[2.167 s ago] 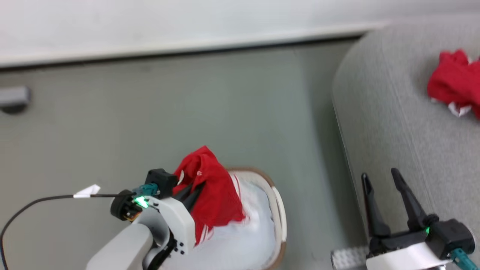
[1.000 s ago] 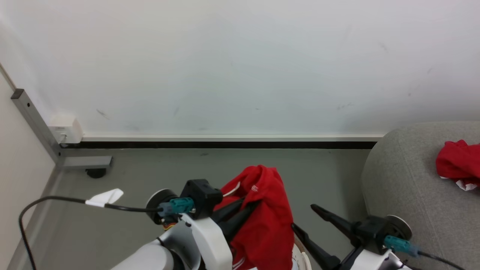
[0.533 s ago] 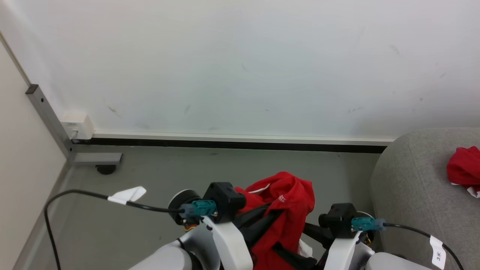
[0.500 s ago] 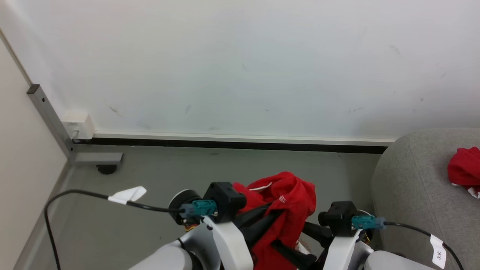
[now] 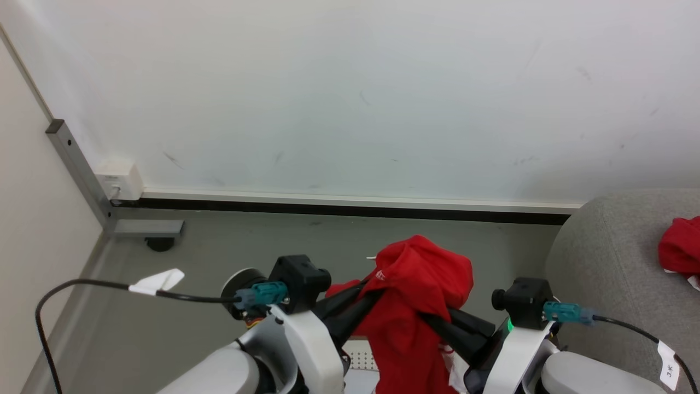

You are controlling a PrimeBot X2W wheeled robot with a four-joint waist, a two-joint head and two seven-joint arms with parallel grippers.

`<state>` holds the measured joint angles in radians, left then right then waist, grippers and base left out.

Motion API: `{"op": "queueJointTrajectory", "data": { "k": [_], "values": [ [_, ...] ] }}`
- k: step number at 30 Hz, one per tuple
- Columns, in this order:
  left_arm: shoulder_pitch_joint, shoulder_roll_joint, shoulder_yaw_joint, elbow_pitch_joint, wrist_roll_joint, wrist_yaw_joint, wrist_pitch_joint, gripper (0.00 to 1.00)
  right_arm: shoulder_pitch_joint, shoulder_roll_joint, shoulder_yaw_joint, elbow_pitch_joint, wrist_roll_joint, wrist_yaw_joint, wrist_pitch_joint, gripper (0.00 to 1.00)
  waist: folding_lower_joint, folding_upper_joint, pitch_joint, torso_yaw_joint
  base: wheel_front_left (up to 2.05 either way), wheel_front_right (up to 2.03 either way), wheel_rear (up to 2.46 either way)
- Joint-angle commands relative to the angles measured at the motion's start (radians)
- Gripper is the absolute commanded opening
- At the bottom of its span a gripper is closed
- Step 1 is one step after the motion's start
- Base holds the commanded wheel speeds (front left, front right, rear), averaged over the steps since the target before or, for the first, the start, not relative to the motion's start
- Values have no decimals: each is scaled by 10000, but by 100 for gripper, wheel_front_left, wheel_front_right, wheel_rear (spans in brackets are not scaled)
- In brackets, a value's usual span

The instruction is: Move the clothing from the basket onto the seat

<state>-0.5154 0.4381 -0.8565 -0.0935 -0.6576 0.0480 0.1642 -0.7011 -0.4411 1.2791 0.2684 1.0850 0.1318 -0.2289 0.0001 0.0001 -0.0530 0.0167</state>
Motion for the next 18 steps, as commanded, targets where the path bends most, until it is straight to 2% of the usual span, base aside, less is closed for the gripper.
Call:
{"op": "queueJointTrajectory", "data": {
  "k": [1,9,13,18],
  "values": [
    [140,75,86,131,96,104,-272,100,-208,-143,-2,175,80,-22,-149,0,-1,-1,7,-35,0,0,0],
    [679,-9,100,791,504,451,-1256,100,-335,-419,-535,703,-60,-22,-373,0,-1,-1,43,-67,0,0,0],
    [1208,-73,39,1470,704,516,-2299,100,-136,-507,-1284,784,-334,-22,-370,0,-1,-1,73,-94,0,0,0],
    [1773,-322,-235,2322,627,13,-3473,100,235,-439,-2107,745,-855,-22,-368,0,-1,-1,111,-91,0,0,0]
  ]
}}
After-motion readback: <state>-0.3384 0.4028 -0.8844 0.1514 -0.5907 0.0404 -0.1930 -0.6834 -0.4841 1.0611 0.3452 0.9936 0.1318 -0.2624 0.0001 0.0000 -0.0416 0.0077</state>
